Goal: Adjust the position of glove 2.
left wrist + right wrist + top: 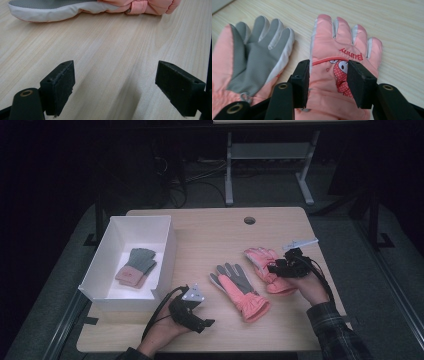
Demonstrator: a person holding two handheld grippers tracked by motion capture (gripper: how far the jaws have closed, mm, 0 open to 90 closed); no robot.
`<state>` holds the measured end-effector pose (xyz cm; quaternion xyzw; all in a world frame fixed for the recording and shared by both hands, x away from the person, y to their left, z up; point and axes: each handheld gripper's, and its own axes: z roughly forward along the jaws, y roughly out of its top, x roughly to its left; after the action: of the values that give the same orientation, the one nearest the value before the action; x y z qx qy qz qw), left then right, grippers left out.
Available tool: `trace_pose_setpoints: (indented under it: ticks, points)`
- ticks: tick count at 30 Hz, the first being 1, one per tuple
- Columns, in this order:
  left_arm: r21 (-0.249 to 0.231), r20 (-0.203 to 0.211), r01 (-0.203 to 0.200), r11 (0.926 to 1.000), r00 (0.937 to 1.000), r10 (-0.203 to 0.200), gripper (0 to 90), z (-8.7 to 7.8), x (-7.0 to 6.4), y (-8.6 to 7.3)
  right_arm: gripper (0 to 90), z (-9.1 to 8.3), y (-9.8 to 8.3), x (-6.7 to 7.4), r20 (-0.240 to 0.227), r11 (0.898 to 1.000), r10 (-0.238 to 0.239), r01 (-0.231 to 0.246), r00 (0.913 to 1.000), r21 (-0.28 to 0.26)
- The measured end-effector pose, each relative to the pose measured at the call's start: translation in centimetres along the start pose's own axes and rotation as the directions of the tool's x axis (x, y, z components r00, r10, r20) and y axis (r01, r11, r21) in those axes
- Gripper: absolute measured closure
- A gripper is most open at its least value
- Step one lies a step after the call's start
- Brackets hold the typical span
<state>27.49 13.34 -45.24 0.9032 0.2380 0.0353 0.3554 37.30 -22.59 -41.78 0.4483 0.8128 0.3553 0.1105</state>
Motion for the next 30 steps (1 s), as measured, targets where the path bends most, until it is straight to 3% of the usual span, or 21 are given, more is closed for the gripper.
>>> trace_pose_setpoints:
  ticks: [8, 18, 25, 30]
  points:
    - [0.004, -0.001, -0.001, 1.0000, 1.0000, 0.001, 15.7, 0.2, 0.1, 0.0, 54.0, 2.0, -0.1, -0.4, -0.012, 0.998, 0.005, -0.004, 0.9999, 0.066]
    - [0.019, -0.001, -0.006, 0.9998, 1.0000, 0.006, 16.0, 0.2, 0.1, 0.0, 66.2, 3.3, -0.6, -0.5, 0.011, 0.994, -0.015, 0.014, 0.9998, 0.113]
    - [0.026, 0.000, -0.006, 0.9996, 1.0000, 0.006, 16.0, 0.3, 0.1, -0.1, 83.0, 3.3, -0.6, -0.7, -0.002, 0.993, -0.030, 0.030, 0.9996, 0.112]
    - [0.029, -0.001, -0.004, 0.9996, 1.0000, 0.005, 16.0, 0.3, 0.1, 0.0, 87.4, 3.0, -0.7, -0.9, -0.021, 0.995, -0.025, 0.027, 0.9995, 0.094]
